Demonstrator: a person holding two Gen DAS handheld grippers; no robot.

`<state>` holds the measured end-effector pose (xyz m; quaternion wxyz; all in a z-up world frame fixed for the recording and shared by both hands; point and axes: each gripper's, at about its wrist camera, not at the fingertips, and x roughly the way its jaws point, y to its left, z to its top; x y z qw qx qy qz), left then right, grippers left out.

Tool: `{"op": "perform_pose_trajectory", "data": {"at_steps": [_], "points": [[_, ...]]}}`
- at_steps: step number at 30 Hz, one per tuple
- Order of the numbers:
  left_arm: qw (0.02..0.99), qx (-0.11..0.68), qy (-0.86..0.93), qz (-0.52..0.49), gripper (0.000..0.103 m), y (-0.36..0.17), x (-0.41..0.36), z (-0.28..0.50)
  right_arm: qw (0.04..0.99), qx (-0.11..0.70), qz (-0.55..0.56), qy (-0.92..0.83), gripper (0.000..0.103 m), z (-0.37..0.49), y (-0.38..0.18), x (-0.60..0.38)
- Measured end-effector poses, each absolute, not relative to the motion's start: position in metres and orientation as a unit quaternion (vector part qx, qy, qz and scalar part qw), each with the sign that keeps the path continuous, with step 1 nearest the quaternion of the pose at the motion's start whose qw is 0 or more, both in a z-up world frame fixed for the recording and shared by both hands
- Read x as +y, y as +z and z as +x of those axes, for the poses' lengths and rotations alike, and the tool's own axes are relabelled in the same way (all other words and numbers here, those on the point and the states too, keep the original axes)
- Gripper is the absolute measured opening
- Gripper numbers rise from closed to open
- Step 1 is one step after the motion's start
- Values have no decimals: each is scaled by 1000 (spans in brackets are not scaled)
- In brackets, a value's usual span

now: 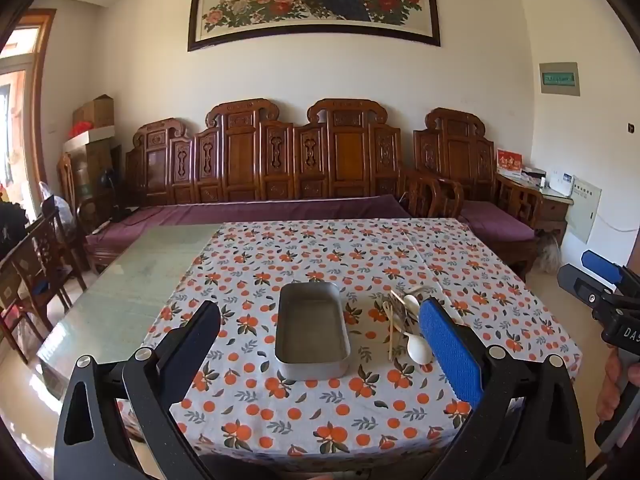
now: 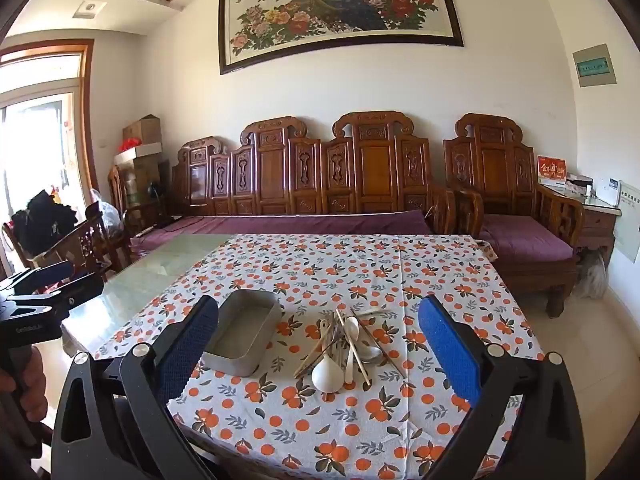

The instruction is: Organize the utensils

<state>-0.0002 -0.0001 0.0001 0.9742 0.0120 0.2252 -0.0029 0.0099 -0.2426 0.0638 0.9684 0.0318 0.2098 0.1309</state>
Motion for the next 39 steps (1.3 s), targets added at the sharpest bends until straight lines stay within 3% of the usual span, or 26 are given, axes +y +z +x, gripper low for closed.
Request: {"op": "perform_pose_trajectory", "data": {"at_steps": [39], "points": [[977, 214, -6, 14, 96, 16, -6, -1, 968, 212, 35, 132, 100, 11, 65, -247]]}}
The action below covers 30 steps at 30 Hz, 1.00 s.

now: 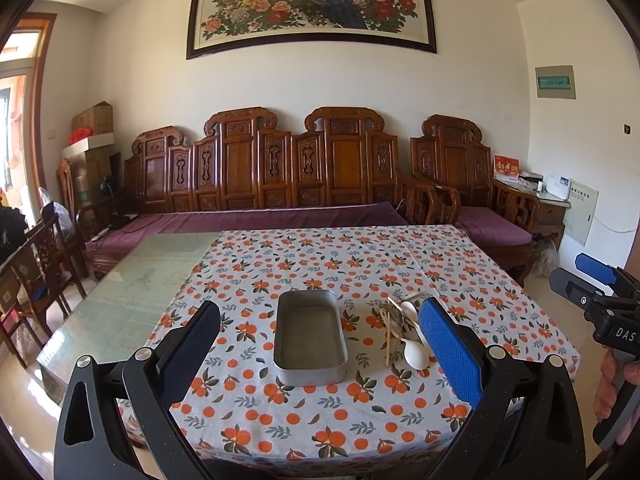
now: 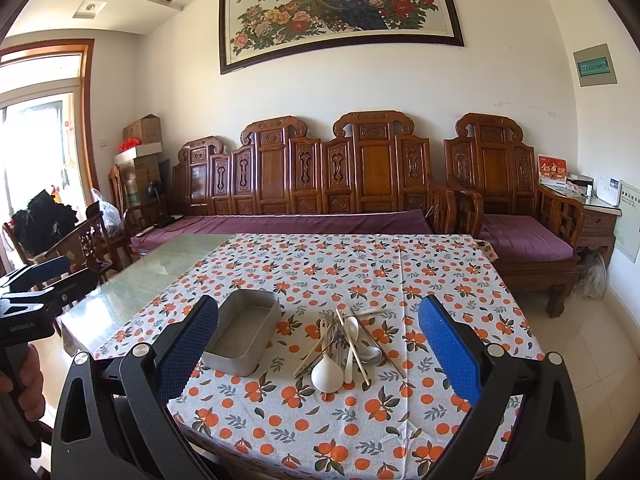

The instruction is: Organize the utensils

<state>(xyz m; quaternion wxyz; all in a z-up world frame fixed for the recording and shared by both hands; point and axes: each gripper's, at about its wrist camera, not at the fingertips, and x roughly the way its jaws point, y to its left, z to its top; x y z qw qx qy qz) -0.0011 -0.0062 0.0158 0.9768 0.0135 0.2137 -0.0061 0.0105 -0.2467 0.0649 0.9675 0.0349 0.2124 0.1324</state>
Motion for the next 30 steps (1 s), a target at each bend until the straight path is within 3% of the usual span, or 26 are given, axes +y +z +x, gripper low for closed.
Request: {"op": "perform_pose_trajectory", "data": {"at_steps": [30], "points": [[978, 208, -6, 12, 96, 18, -4, -4, 968, 210, 34, 134, 100, 11, 72, -246]]}}
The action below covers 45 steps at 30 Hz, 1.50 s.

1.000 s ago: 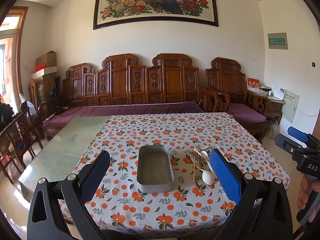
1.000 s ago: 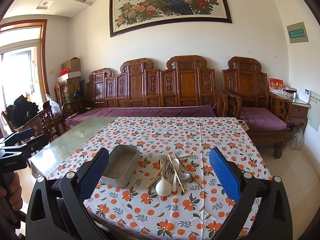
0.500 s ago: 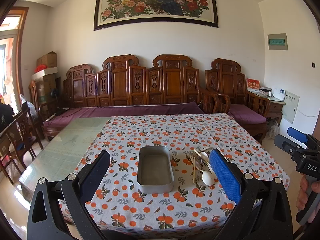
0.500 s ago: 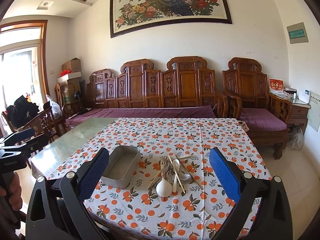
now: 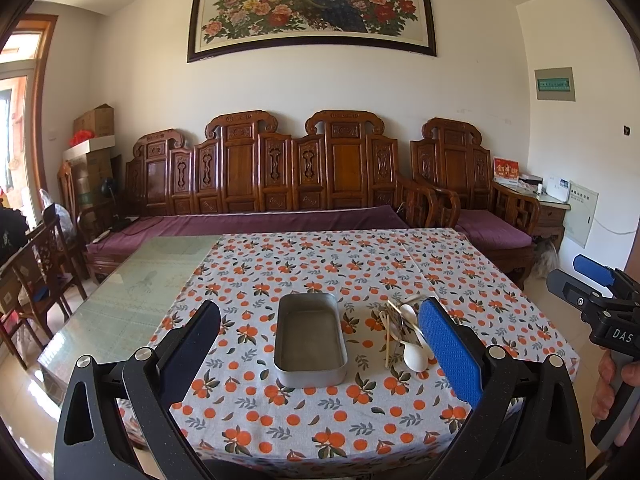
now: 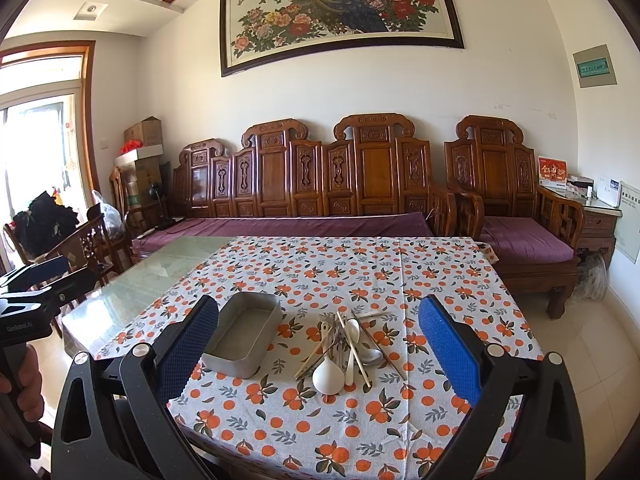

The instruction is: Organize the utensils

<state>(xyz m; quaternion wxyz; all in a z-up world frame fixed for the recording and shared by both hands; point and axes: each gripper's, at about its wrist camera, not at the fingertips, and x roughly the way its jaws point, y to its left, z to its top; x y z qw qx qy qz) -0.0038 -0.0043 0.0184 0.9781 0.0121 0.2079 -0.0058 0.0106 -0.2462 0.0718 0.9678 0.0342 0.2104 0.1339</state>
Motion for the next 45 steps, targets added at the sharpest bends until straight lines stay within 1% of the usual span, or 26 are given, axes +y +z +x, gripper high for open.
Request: {"op": "perform_pose_trajectory", "data": {"at_steps": [26, 34, 45], "points": [[978, 210, -8, 12, 96, 20, -6, -4, 967, 213, 34, 134, 100, 11, 75, -246], [972, 233, -14, 16, 96, 4, -8, 7, 965, 226, 33, 132, 100, 17, 64, -245], [961, 274, -32, 23, 96, -29, -13, 32, 958, 255, 36, 127, 100, 39, 29, -248]]}}
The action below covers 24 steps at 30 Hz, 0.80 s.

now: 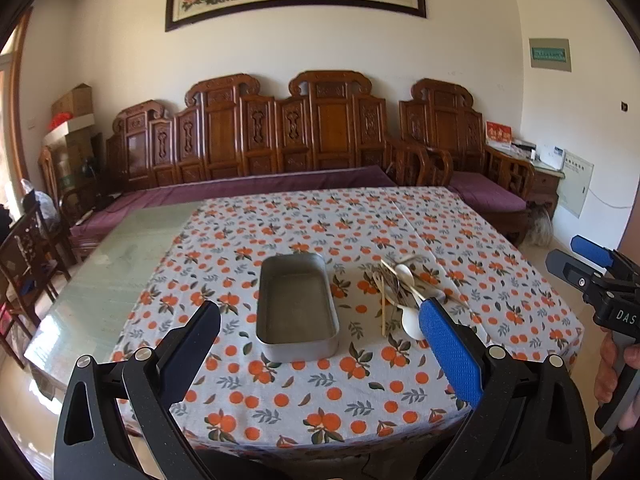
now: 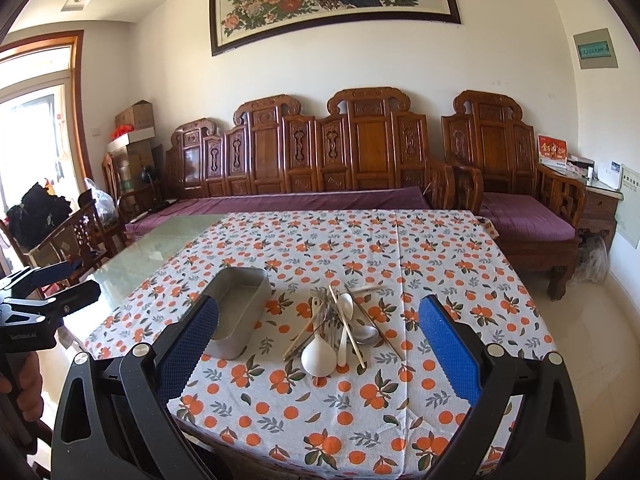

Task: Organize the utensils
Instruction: 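Grasp a metal spoon with the left gripper while the right gripper grasps a wooden chopstick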

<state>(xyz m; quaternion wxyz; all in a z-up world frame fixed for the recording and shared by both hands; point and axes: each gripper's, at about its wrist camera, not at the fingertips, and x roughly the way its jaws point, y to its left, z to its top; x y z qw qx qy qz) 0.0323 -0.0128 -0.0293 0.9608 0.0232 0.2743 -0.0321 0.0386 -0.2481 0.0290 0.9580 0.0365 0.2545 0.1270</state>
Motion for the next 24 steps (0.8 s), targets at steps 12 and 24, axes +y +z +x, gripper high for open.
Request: {"op": "perform_pose_trajectory", "data": {"at_steps": [12, 24], "points": [[944, 321, -62, 36, 96, -66, -26, 74, 949, 284, 31, 137, 97, 74, -7, -251], [929, 356, -92, 44, 89, -94, -39, 116, 932, 326, 29, 154, 66, 122, -47, -263]]}}
